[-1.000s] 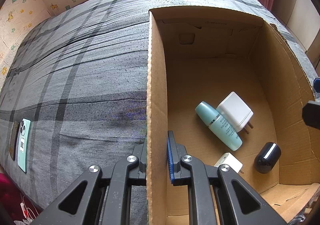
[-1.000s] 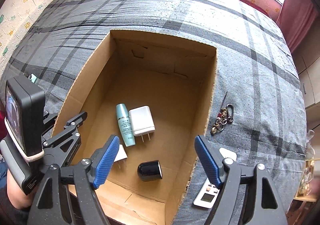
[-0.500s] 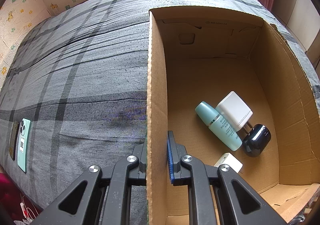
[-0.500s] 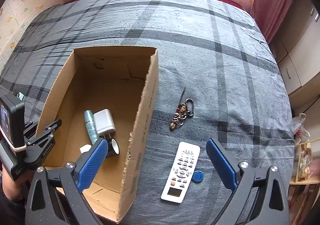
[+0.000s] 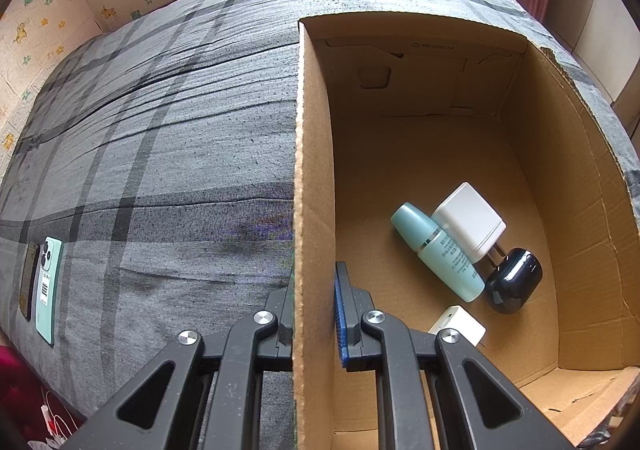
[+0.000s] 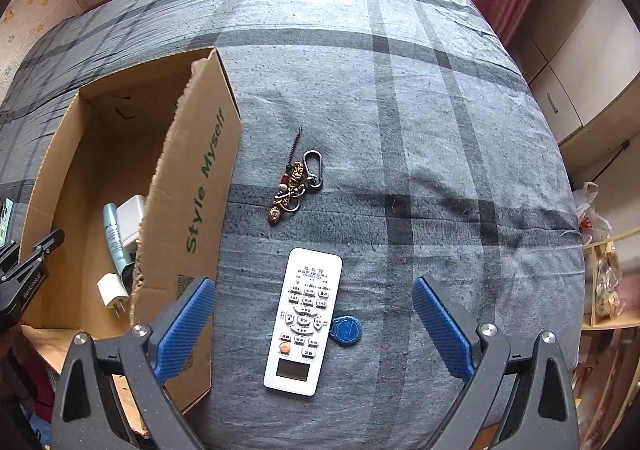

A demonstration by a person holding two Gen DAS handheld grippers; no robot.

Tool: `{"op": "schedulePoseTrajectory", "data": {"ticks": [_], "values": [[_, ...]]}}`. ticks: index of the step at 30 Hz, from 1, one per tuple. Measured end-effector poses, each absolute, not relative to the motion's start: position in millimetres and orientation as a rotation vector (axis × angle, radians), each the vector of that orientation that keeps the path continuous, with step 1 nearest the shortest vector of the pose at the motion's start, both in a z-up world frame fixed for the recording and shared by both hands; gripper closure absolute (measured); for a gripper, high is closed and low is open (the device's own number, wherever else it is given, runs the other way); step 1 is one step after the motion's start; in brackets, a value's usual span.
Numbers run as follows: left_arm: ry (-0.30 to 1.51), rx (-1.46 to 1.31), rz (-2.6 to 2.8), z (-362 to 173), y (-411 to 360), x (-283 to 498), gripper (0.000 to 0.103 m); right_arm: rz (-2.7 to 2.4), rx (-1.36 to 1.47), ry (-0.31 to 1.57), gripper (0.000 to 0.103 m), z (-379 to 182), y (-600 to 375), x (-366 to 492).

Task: Organize rigid objects
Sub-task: 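Move the right gripper back to the white remote control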

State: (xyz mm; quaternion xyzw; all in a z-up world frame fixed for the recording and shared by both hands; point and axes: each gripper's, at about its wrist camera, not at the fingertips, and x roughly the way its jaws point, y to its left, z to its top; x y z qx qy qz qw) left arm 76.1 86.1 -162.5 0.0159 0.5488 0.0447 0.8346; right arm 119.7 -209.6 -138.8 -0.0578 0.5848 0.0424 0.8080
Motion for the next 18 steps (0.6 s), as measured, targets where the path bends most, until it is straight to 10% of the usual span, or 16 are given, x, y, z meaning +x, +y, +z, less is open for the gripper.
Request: {"op": "schedulePoseTrajectory", "data": {"ticks": [18], "values": [[1.162,0.047,0.101,-162,82,76,0.088,0.069,-0.039,1.37,0.003,-215,-229,144]]}}
